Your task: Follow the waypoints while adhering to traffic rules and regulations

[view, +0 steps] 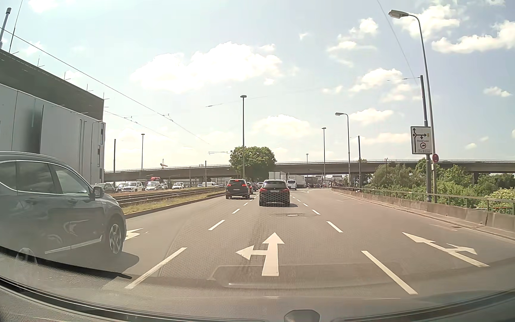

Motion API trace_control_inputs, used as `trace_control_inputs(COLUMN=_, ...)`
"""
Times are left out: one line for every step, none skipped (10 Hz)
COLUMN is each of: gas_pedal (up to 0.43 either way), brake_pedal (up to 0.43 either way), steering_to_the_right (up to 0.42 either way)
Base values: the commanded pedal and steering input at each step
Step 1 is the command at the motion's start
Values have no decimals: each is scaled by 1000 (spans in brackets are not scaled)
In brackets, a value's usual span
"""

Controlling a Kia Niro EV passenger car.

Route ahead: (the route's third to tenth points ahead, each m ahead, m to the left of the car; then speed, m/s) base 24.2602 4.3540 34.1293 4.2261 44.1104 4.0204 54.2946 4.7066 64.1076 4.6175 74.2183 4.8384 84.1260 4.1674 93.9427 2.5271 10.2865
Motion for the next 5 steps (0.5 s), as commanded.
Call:
trace_control_inputs(gas_pedal=138, brake_pedal=30, steering_to_the_right=-4)
trace_control_inputs(gas_pedal=138, brake_pedal=30, steering_to_the_right=-3)
trace_control_inputs(gas_pedal=138, brake_pedal=30, steering_to_the_right=-2)
trace_control_inputs(gas_pedal=138, brake_pedal=30, steering_to_the_right=-2)
trace_control_inputs(gas_pedal=138, brake_pedal=30, steering_to_the_right=-2)
